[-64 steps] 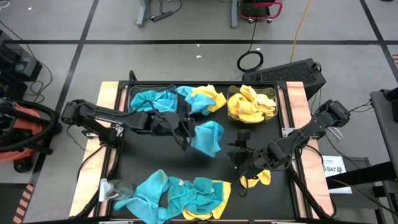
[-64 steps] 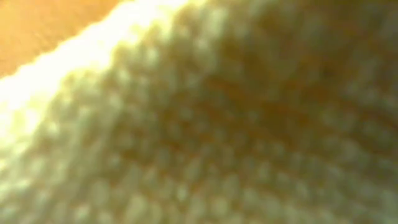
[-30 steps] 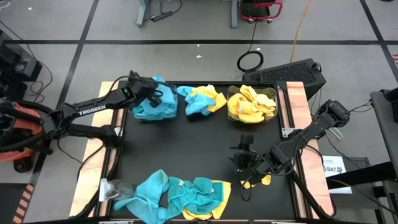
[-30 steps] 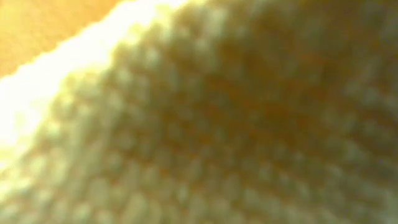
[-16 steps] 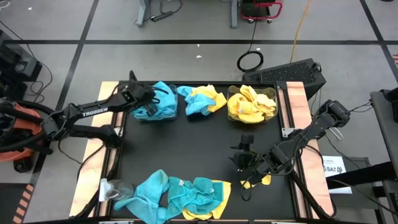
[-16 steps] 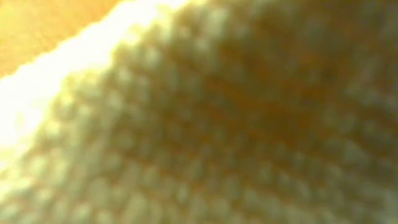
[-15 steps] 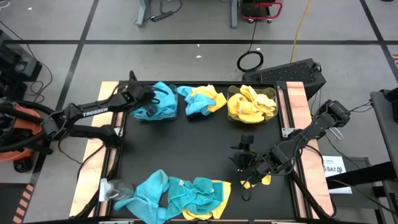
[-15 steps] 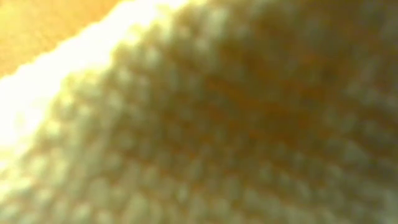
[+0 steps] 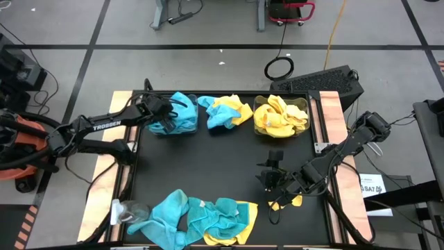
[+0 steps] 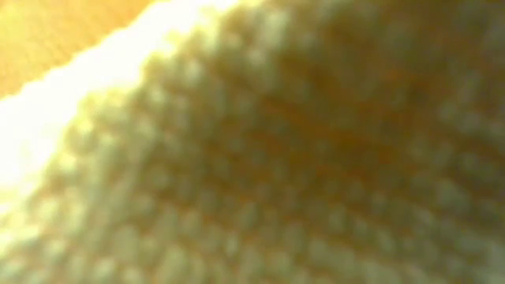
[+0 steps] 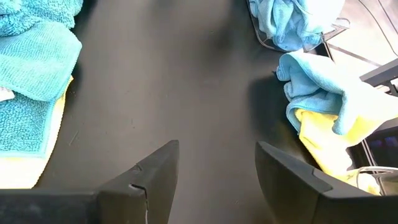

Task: Sort microfiber towel by color & place in baskets
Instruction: Put the blue microfiber cloth into the left transparent bin

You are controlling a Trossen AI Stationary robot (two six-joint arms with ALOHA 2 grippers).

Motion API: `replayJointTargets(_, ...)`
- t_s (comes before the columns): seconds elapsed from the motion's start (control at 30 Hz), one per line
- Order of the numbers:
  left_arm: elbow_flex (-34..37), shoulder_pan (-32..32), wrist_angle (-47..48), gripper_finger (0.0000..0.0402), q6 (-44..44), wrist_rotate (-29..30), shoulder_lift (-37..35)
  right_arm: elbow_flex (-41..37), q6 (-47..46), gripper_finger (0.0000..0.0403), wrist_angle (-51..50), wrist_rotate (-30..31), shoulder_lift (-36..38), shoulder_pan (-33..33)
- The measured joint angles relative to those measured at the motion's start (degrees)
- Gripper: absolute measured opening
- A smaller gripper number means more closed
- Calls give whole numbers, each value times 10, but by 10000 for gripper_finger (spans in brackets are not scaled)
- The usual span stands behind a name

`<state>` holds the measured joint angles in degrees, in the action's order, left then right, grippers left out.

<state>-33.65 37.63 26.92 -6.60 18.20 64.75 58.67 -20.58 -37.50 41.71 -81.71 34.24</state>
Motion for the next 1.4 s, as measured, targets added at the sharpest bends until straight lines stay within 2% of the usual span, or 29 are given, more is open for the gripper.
replayJointTargets(0.2, -12, 0, 19, 239, 18, -15, 0, 0, 0, 203, 0, 0, 0, 0)
replayJointTargets(0.4, -56, -2, 73, 279, 19, -24, -1, 0, 0, 203, 0, 0, 0, 0)
replayJointTargets(0.67, -131, -2, 149, 286, 34, -104, -13, 0, 5, 203, -1, 0, 0, 0)
replayJointTargets(1.1, -233, -29, 264, 286, 49, -109, -15, 0, 11, 203, -5, 0, 0, 0)
replayJointTargets(1.4, -241, -40, 179, 286, 48, -107, 4, 0, 20, 203, -5, 2, 0, 0)
